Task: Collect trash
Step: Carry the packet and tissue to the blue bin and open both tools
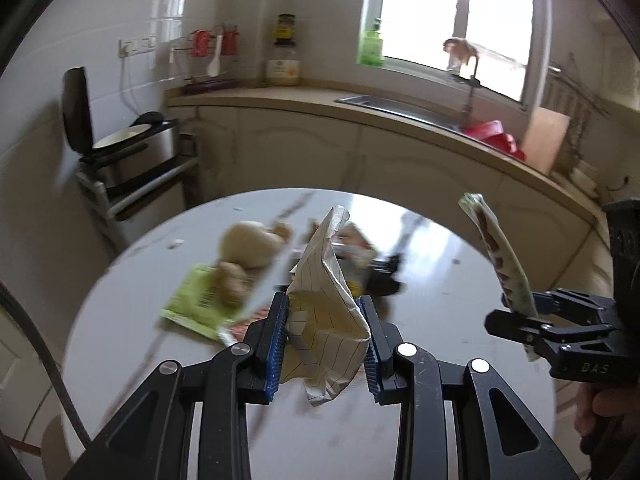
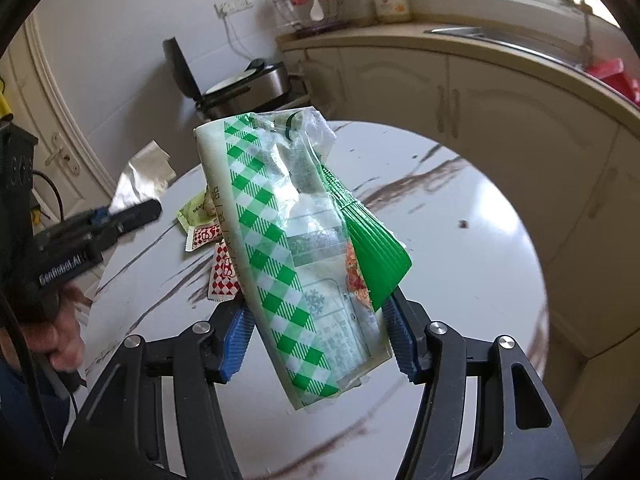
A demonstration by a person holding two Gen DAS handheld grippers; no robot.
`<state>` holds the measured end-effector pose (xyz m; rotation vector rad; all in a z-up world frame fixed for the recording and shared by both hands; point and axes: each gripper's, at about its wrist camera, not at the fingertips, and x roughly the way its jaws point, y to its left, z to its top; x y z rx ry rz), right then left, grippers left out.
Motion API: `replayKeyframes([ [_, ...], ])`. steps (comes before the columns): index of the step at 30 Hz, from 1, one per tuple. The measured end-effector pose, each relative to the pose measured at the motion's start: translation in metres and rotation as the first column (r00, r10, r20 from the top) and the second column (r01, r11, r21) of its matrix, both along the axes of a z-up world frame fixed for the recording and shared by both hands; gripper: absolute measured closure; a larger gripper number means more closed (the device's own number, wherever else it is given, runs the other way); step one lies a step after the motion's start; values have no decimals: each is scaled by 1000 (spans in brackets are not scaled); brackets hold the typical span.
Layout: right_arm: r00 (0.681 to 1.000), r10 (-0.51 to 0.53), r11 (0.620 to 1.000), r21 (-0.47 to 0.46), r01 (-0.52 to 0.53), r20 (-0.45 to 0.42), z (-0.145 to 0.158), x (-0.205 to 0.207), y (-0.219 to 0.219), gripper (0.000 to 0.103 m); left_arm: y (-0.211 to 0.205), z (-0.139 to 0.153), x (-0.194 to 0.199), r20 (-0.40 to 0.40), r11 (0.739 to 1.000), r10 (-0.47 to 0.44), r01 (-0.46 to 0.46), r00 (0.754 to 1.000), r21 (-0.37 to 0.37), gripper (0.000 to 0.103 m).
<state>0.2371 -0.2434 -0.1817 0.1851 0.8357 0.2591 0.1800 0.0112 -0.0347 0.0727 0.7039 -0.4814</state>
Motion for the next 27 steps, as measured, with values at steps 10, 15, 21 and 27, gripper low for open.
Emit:
replayKeyframes([
  [10,987,-136,991,20,134,82,27,-68,-71,47,-72,17,-23,-1,987,-153,152,988,-41,73],
  [15,960,-269,963,15,269,80,26,-111,-130,47,-136,15,-38,-9,965,-255,254,967,-59,73],
  [21,909,-416,909,-4,416,17,-2,-158,-205,47,-219,-9,-45,-51,926,-375,372,926,-62,73],
  [27,864,-494,868,13,497,-101,-59,-185,-264,47,-284,-57,-43,-126,900,-434,434,892,-32,73],
])
